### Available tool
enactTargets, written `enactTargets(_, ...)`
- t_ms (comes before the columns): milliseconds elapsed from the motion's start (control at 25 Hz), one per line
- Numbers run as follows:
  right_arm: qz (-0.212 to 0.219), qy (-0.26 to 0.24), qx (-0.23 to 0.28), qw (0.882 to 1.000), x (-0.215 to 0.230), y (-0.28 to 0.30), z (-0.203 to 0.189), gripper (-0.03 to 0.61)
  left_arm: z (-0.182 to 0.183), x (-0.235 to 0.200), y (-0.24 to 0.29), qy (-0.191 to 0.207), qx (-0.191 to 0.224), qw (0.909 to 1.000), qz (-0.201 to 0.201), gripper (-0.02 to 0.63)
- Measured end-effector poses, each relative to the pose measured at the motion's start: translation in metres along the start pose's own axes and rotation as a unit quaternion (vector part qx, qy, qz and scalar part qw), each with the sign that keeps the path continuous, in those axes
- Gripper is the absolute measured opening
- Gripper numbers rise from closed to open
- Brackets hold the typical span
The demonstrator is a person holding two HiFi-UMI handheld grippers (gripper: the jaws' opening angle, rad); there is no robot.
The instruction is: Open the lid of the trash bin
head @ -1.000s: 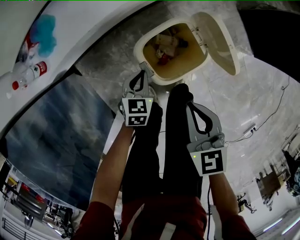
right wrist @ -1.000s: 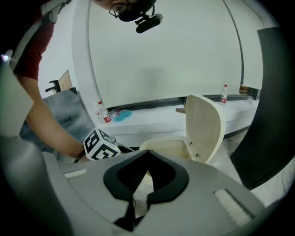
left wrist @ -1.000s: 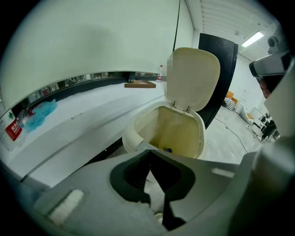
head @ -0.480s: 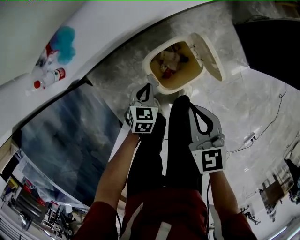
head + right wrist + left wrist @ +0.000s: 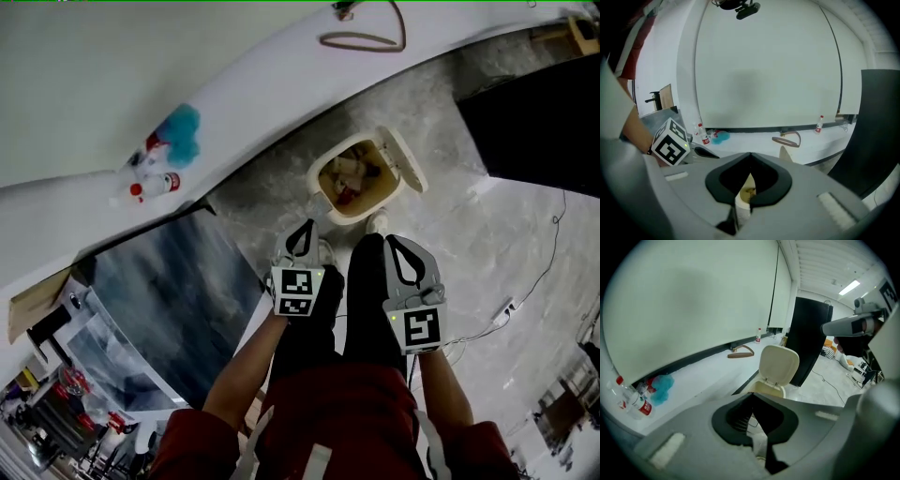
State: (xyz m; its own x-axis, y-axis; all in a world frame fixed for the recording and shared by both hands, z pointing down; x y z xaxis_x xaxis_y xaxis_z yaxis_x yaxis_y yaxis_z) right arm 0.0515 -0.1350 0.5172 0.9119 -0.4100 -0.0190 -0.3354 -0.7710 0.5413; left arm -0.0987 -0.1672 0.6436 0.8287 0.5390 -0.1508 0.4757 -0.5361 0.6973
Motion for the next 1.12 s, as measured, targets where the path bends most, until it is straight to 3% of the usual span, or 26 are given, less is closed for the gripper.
enactTargets(240, -0.022, -0.015, 0.019, 0.999, -0.003, -0.028, 0.033, 0.0, 0.04, -0.004, -0.056, -0.009, 0.048, 0.9986, 0.02, 0.003)
enactTargets(560, -0.049, -0.025, 0.064, 0.996, -0.002, -0.06, 0.08, 0.0, 0.093, -0.011, -0.126, 0.015, 0.124, 0.9912, 0.045, 0.003)
enactTargets(880, -0.074, -0.052, 0.141, 0.986, 0.002, -0.1, 0.151, 0.0, 0.142, -0.013, -0.197, 0.014, 0.208, 0.9756, 0.069, 0.003)
enactTargets(1120, -0.094, -0.059, 0.186, 0.976, 0.004, -0.129, 0.187, 0.0, 0.192, -0.013, -0.248, 0.028, 0.289, 0.9525, 0.094, 0.003)
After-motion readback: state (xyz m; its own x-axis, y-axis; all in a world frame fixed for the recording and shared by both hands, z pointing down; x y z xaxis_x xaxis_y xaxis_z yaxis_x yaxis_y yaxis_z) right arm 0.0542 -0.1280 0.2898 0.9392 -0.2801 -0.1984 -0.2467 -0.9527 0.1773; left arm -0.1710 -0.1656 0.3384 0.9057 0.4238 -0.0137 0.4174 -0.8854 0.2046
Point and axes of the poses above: the fingertips, and each gripper's own axes: y forward along the fingers, x to its right, z out of its top, the point moved 3 cm from there along -y, backward along the fingers, and after that the axes turned 3 degrees about -y, right-handed, at the moved point
